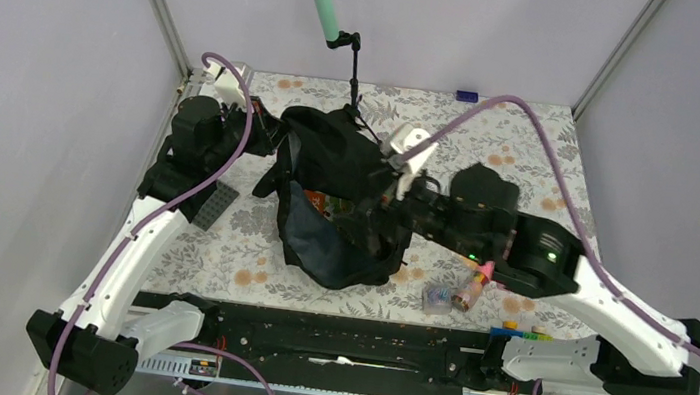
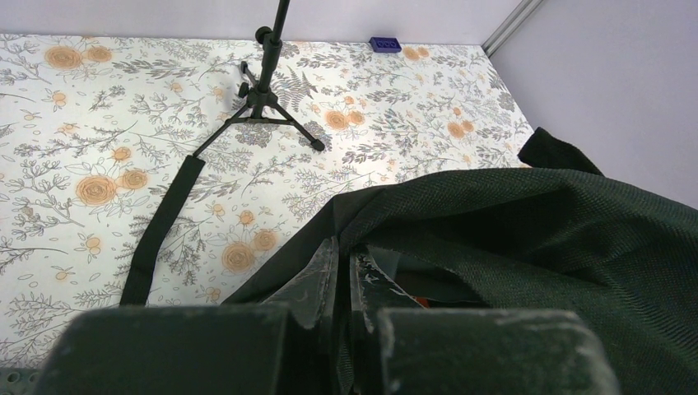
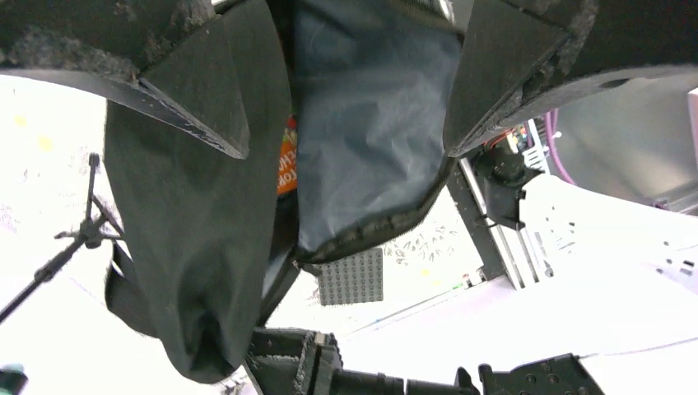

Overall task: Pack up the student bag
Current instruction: Zip the student bag at the center of the board.

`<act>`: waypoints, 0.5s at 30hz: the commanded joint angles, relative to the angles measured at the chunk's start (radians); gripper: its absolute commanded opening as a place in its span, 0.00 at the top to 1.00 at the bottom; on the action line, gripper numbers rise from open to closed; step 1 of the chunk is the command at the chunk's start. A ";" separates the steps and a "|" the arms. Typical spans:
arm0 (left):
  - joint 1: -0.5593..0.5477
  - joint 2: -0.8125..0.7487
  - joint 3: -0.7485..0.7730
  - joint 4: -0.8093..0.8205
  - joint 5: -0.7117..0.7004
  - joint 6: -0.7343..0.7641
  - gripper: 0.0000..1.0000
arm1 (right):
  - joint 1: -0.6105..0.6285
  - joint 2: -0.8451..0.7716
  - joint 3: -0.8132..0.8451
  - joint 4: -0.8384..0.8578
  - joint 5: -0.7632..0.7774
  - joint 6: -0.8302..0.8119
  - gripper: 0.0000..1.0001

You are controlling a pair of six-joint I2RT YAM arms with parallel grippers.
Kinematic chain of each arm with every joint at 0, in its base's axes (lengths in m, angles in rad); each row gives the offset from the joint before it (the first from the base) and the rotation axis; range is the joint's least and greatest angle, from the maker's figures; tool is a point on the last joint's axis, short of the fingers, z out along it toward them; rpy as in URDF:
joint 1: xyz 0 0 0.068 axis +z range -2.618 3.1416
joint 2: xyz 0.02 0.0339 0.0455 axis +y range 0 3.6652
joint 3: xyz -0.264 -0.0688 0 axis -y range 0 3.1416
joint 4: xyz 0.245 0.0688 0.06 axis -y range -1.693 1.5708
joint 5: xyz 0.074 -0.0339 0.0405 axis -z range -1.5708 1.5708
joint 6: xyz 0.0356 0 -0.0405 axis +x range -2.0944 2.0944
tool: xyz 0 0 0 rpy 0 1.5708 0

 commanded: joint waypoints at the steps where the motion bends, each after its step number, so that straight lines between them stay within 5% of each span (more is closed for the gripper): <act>1: 0.020 0.002 0.046 0.108 -0.002 0.002 1.00 | 0.024 0.118 0.035 0.131 0.021 -0.090 0.05; 9: 0.049 -0.002 0.056 0.092 0.002 -0.004 1.00 | 0.211 0.335 0.139 0.023 0.051 -0.176 0.02; 15: 0.060 -0.007 0.056 0.098 0.019 -0.011 1.00 | 0.264 0.442 0.214 -0.158 0.365 -0.214 0.04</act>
